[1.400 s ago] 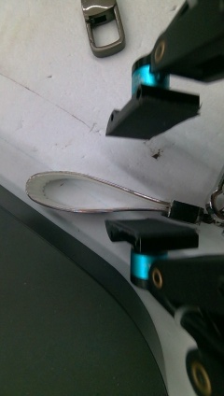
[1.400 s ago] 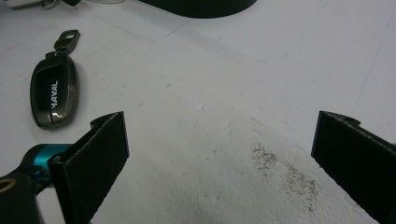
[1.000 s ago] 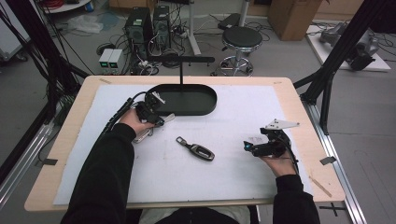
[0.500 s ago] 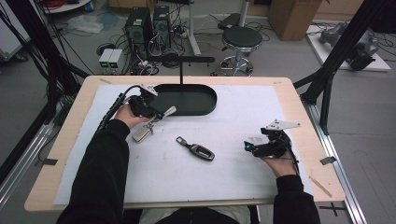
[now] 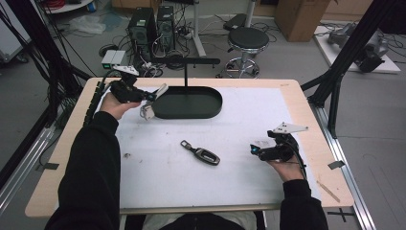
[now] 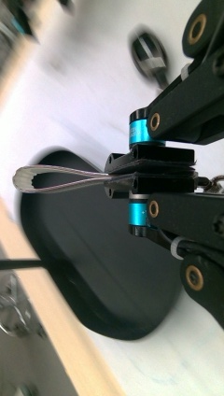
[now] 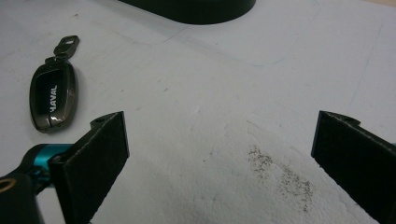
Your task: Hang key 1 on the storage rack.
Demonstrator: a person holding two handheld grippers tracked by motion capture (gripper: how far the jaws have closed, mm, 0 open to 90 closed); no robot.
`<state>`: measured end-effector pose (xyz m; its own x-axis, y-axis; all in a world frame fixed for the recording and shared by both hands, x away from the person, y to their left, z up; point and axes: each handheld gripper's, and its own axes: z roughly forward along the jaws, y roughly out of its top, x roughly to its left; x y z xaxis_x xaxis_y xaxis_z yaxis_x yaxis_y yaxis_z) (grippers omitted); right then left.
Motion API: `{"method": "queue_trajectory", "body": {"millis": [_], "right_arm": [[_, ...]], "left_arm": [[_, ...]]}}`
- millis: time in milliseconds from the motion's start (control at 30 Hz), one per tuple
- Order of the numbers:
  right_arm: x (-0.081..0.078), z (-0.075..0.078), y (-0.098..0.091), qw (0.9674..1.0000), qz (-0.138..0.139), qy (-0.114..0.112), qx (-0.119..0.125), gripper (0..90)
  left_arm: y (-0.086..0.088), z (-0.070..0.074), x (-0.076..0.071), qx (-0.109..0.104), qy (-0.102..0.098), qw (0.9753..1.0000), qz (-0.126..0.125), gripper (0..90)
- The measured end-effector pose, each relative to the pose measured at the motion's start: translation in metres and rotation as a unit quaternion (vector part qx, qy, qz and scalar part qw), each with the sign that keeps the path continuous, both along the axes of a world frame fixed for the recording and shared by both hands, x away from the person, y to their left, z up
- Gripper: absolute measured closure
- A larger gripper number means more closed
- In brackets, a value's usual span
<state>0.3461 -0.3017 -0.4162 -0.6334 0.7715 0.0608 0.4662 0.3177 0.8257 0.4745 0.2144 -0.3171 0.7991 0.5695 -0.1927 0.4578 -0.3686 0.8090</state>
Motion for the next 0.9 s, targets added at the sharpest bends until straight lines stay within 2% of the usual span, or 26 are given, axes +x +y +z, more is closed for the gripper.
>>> {"method": "queue_trajectory", "body": {"millis": [33, 133, 333, 500, 767, 900], "right_arm": [[0.000, 0.000, 0.000, 1.0000, 0.001, 0.001, 0.000, 3.2], [0.000, -0.001, 0.002, 1.0000, 0.008, 0.002, -0.001, 3.2], [0.001, -0.001, 0.003, 0.9999, 0.012, 0.000, -0.004, 3.2], [0.000, -0.001, 0.002, 0.9999, 0.010, 0.003, -0.002, 3.2], [0.001, -0.001, 0.001, 1.0000, 0.010, -0.001, 0.000, 3.2], [0.001, 0.000, 0.001, 1.0000, 0.008, -0.001, 0.004, 3.2]], "left_arm": [[0.001, 0.006, 0.000, -0.013, -0.007, 0.9999, 0.003, 86.8], [0.001, 0.018, 0.002, -0.026, -0.023, 0.9994, 0.001, 86.8], [-0.004, 0.039, 0.005, -0.026, -0.052, 0.9983, 0.007, 86.8], [-0.010, 0.050, 0.011, -0.032, -0.065, 0.9973, 0.012, 86.7], [-0.032, 0.073, 0.024, -0.012, -0.091, 0.9956, 0.021, 86.7], [-0.045, 0.079, 0.030, -0.003, -0.096, 0.9950, 0.025, 86.7]]}}
